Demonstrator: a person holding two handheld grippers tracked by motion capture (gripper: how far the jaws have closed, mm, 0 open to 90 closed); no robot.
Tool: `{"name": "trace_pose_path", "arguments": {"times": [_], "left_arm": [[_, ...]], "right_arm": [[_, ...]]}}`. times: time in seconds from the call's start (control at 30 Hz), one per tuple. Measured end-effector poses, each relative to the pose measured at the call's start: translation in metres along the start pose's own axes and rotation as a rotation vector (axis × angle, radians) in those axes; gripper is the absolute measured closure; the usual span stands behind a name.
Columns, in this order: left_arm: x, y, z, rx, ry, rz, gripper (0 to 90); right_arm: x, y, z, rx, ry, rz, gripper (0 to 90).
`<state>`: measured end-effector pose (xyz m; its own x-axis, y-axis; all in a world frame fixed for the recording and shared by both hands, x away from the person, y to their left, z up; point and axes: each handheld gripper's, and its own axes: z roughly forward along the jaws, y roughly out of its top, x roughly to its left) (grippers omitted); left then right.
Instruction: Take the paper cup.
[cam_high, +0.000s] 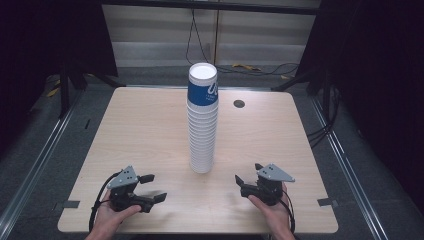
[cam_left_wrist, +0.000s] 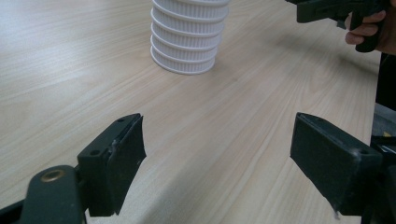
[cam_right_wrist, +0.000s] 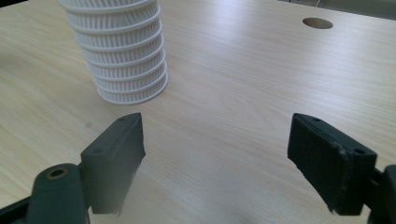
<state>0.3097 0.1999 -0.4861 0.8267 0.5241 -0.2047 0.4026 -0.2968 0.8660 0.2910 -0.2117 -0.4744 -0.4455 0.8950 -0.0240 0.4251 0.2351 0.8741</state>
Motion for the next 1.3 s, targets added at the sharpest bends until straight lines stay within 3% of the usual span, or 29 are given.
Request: {"name": "trace_pose_path", "arguments": {"times": [0.7, 1.3], "left_arm": [[-0.002, 0.002, 0.004, 0.013, -0.031, -0.003, 17.5], [-0.005, 0.003, 0.001, 0.007, -0.034, 0.008, 17.3]], "right_arm": [[0.006, 0.008, -0.006, 0.013, 0.131, 0.013, 23.3], [0.013, 0.043, -0.014, 0.035, 0.233, -0.007, 21.6]]}}
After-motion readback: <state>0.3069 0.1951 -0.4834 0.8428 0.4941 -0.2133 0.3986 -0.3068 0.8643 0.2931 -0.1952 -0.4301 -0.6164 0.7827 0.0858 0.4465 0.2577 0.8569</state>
